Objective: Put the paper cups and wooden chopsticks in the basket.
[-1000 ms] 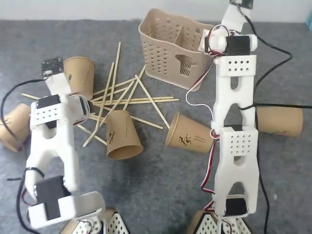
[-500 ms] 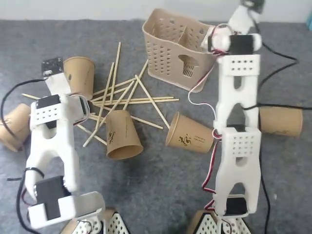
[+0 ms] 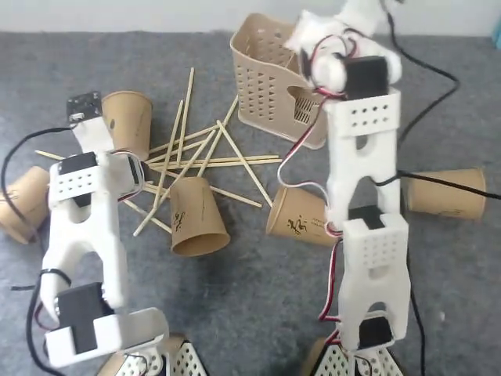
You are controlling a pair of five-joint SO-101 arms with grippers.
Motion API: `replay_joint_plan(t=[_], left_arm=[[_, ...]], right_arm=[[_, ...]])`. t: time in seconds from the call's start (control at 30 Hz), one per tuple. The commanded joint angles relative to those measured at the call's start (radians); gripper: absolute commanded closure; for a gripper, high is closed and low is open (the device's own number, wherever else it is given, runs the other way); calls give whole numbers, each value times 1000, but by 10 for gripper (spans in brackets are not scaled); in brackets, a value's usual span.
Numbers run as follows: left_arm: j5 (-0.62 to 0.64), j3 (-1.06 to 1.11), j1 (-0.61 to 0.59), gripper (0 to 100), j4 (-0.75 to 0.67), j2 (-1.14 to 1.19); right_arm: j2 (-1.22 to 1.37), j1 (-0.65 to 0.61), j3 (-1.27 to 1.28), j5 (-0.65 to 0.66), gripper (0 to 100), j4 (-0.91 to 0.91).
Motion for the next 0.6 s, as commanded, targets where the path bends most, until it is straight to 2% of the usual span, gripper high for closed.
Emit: replay_joint_plan(t=[0.0,0.2,0.57], left_arm=[[-14,7,9,780,-34,-57],[-14,18,9,780,-68,-57],[-14,19,9,780,-68,-57]], right_arm=[[1,-19,51,46,926,-113],[70,-74,81,178,991,-226],[200,-119,84,230,991,-236]])
